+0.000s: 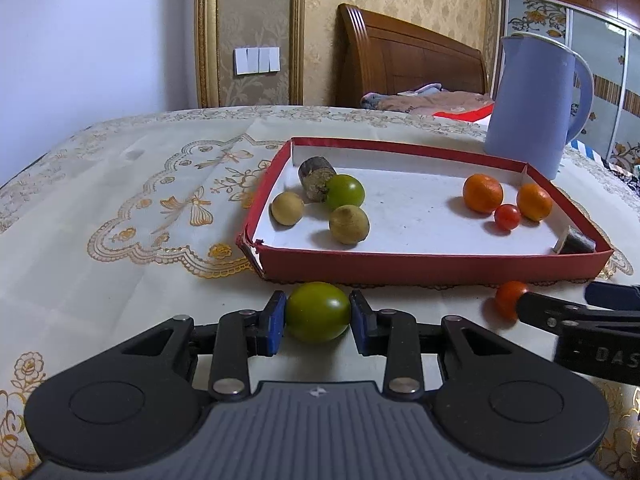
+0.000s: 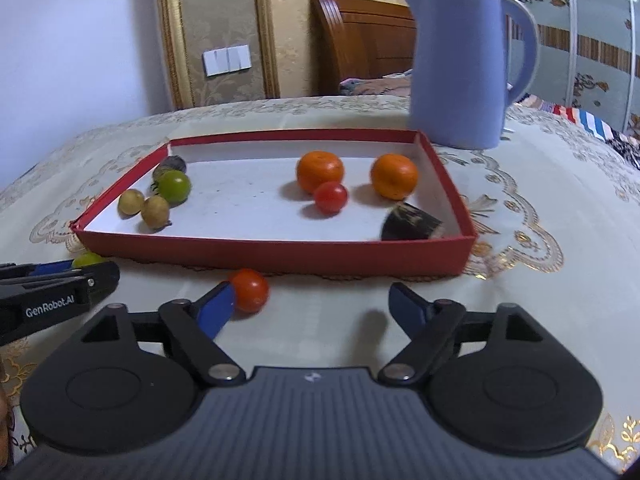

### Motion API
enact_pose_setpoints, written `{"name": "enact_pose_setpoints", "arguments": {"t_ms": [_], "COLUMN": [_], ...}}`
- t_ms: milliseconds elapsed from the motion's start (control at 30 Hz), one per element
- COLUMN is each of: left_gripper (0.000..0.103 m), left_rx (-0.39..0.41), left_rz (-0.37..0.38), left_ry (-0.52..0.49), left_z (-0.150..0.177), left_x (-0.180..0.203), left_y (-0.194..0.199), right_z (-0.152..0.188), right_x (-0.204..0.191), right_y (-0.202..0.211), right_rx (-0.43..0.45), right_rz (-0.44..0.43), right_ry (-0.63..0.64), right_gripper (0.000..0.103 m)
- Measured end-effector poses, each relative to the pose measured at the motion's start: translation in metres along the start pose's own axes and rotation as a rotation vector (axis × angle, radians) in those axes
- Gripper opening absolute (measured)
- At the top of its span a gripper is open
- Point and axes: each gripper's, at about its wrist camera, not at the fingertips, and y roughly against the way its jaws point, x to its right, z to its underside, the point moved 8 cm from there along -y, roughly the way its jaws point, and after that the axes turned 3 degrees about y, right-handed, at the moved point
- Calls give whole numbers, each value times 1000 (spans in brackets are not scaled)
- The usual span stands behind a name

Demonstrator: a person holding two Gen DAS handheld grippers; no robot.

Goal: Organize fruits
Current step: 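Grasp the red cherry tomato with the right tool while the left tool holds the green tomato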

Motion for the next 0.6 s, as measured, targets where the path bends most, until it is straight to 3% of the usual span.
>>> {"name": "enact_pose_setpoints", "arguments": {"t_ms": [200, 600], "left_gripper": [33, 33], "left_rx": [-2, -1], "left_rz": [0, -15], "left_ry": [8, 42], "left_z": [0, 0], "left_x": [0, -7], "left_y": [-2, -1], "right_z": [-4, -4], "right_x": [-14, -30], "right_y": [-10, -13], "right_rx": [-33, -46], "right_rz": [-44, -55], "right_ry": [-2, 48], "right_gripper": [69, 67]}}
